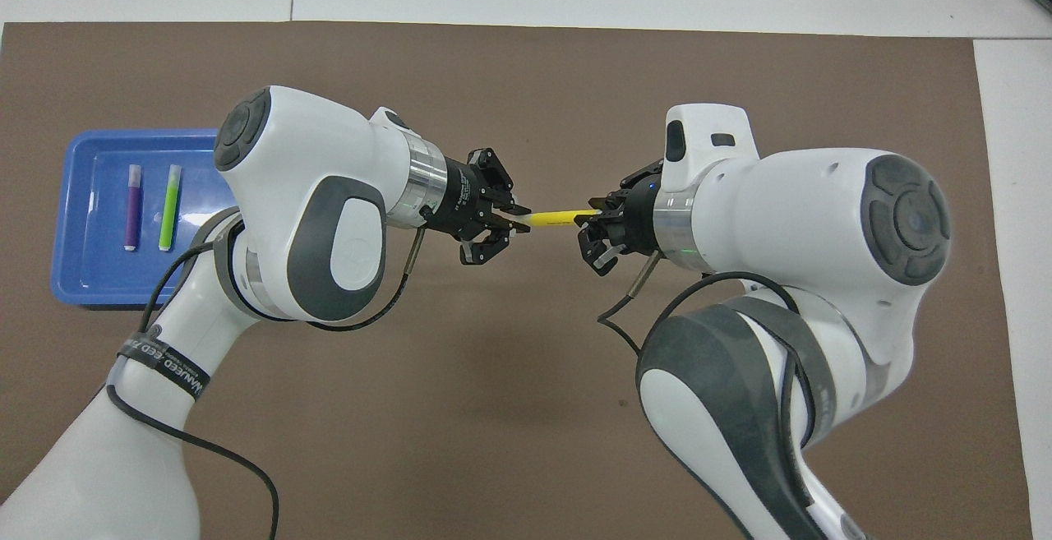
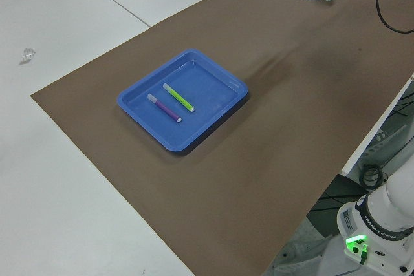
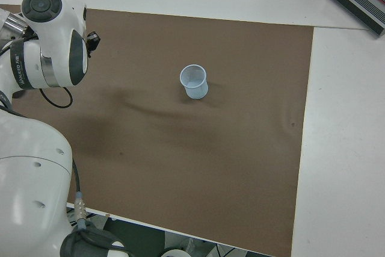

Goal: Transfer and insert pens with both arms
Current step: 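Grasp the yellow pen tip with the right gripper, then open the left gripper, then insert the yellow pen into the cup with the right gripper while the left gripper returns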

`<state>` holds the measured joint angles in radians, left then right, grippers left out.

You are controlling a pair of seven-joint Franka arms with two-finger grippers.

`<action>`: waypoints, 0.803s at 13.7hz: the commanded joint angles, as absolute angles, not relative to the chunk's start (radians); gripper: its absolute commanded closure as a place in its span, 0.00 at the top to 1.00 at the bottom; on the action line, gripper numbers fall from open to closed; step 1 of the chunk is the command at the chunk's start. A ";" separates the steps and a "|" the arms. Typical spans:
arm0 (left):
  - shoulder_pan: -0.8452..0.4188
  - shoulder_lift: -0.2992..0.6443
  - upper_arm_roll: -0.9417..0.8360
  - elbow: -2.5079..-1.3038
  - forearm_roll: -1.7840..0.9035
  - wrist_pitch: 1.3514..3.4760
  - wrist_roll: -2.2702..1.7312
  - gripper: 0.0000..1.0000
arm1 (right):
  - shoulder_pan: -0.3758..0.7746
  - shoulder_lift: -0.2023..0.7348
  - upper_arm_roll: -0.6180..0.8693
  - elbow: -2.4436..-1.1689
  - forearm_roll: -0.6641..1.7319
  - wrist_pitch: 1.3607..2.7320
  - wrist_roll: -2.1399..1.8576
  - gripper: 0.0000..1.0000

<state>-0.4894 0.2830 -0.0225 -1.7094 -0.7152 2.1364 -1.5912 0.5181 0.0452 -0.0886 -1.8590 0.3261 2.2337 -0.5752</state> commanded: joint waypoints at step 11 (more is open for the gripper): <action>-0.401 0.193 -0.006 -1.820 -0.719 2.091 -1.300 0.88 | 0.506 0.046 -0.086 -1.856 0.331 2.206 -0.572 0.00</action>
